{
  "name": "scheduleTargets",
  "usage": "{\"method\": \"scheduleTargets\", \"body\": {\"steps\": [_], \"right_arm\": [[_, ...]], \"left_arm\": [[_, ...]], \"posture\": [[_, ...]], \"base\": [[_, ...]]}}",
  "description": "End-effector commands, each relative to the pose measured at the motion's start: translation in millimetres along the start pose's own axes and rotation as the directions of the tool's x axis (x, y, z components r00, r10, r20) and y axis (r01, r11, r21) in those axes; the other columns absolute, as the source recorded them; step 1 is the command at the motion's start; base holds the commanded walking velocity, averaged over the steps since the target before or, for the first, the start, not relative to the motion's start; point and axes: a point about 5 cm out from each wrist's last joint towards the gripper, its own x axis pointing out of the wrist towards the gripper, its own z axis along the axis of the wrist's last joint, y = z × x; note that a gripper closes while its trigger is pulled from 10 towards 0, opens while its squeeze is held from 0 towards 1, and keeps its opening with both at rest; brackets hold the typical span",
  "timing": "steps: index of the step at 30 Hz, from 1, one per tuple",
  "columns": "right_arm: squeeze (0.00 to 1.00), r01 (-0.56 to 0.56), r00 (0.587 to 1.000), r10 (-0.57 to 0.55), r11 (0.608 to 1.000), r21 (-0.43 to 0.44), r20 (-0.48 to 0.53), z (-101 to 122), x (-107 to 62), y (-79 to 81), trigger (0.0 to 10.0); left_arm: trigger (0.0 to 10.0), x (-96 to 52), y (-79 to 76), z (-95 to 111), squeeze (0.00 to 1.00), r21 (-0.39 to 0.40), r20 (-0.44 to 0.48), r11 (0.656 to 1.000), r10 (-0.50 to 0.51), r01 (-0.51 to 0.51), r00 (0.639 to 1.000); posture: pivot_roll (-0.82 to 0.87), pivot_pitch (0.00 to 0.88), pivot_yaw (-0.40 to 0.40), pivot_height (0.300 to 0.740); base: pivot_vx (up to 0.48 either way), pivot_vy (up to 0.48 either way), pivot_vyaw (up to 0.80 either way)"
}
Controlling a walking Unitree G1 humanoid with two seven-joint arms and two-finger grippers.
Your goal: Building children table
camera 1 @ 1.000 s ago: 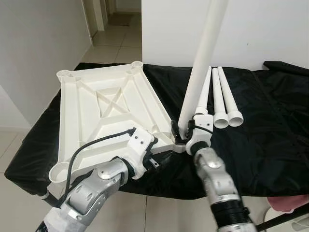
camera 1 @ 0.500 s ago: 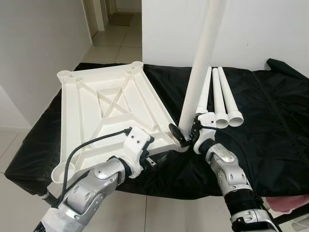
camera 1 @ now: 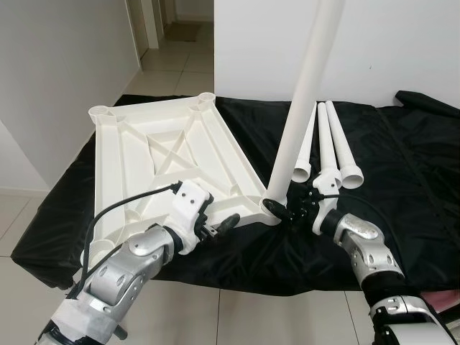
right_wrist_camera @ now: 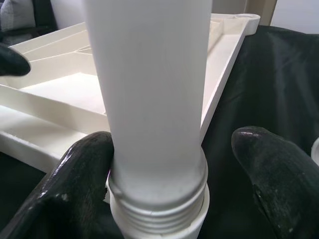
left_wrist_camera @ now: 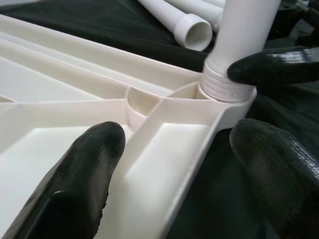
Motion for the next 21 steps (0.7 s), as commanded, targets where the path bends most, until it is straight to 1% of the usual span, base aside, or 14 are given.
{"method": "scheduleTargets", "body": {"steps": [1, 4, 5, 8, 9, 10, 11, 12, 13, 15, 16, 20, 21], "right_arm": [[0.0, -0.009, 1.0, 0.009, 1.0, -0.019, -0.004, 2.0, 3.1, -1.6, 10.0], [0.0, -0.032, 1.0, 0.032, 0.999, -0.035, 0.0, 3.8, 11.0, -1.4, 10.0], [0.0, -0.043, 0.999, 0.043, 0.999, -0.028, -0.003, 2.8, 14.1, -0.1, 10.0], [0.0, -0.05, 0.999, 0.05, 0.998, -0.022, -0.005, 2.0, 16.1, 0.9, 10.0], [0.0, -0.061, 0.998, 0.061, 0.998, -0.017, -0.007, 0.5, 18.2, 2.6, 10.0], [0.0, -0.061, 0.998, 0.061, 0.998, -0.017, -0.007, 0.5, 18.2, 2.6, 10.0], [0.0, -0.068, 0.998, 0.068, 0.998, -0.014, -0.009, -0.4, 19.5, 3.8, 10.0], [0.0, -0.068, 0.998, 0.068, 0.998, -0.014, -0.009, -0.4, 19.5, 3.8, 10.0], [0.0, -0.084, 0.996, 0.084, 0.996, -0.005, -0.004, -1.6, 20.0, 5.8, 10.0], [0.0, -0.084, 0.996, 0.084, 0.996, -0.005, -0.004, -1.6, 20.0, 5.8, 10.0], [0.0, -0.093, 0.996, 0.093, 0.996, 0.003, -0.005, -3.3, 18.9, 6.3, 10.0], [0.0, -0.096, 0.995, 0.096, 0.995, 0.004, -0.006, -4.3, 18.4, 6.2, 10.0], [0.0, -0.095, 0.995, 0.095, 0.995, 0.001, -0.007, -5.0, 18.0, 6.0, 10.0]], "left_arm": [[10.0, -1.6, -1.5, -0.2, 0.0, 0.027, -0.011, 0.988, -0.15, 0.15, 0.989], [10.0, 1.6, 4.9, -1.6, 0.0, 0.036, -0.028, 0.99, -0.139, 0.14, 0.99], [10.0, 3.3, 6.3, -3.2, 0.0, 0.042, -0.038, 0.99, -0.134, 0.136, 0.99], [10.0, 4.4, 7.0, -4.3, 0.0, 0.046, -0.045, 0.99, -0.131, 0.133, 0.99], [10.0, 8.1, 9.8, -11.8, 0.0, 0.094, -0.098, 0.991, -0.083, 0.092, 0.992], [10.0, 8.1, 9.8, -11.8, 0.0, 0.094, -0.098, 0.991, -0.083, 0.092, 0.992], [10.0, 10.5, 11.9, -17.1, 0.0, 0.132, -0.134, 0.989, -0.047, 0.065, 0.99], [10.0, 10.5, 11.9, -17.1, 0.0, 0.132, -0.134, 0.989, -0.047, 0.065, 0.99], [10.0, 15.2, 16.3, -27.6, 0.0, 0.196, -0.19, 0.98, 0.056, -0.018, 0.98], [10.0, 15.2, 16.3, -27.6, 0.0, 0.196, -0.19, 0.98, 0.056, -0.018, 0.98], [10.0, 17.6, 17.9, -31.5, 0.0, 0.202, -0.201, 0.977, 0.109, -0.068, 0.974], [10.0, 18.1, 17.6, -32.0, 0.0, 0.201, -0.198, 0.977, 0.114, -0.073, 0.974], [10.0, 18.5, 16.2, -32.8, 0.0, 0.191, -0.202, 0.98, 0.101, -0.062, 0.974]], "posture": [[0.01, 0.0, 0.039, 0.74], [0.01, 0.0, 0.041, 0.74], [0.01, 0.0, 0.043, 0.74], [0.01, 0.0, 0.043, 0.74], [0.01, 0.0, 0.043, 0.74], [0.01, 0.0, 0.043, 0.74], [0.01, 0.0, 0.043, 0.74], [0.01, 0.0, 0.043, 0.74], [0.02, 0.0, 0.041, 0.74], [0.02, 0.0, 0.041, 0.74], [0.01, 0.0, 0.042, 0.74], [0.01, 0.0, 0.043, 0.74], [0.01, 0.0, 0.043, 0.74]], "base": [[0.0, 0.0, 0.0], [0.0, 0.0, 0.0], [0.0, 0.0, 0.0], [0.0, 0.0, 0.0], [0.0, 0.0, 0.0], [0.0, 0.0, 0.0], [0.0, 0.0, 0.0], [0.0, 0.0, 0.0], [0.0, 0.0, 0.0], [0.0, 0.0, 0.0], [0.0, 0.0, 0.0], [0.0, 0.0, 0.0], [0.0, 0.0, 0.0]]}}
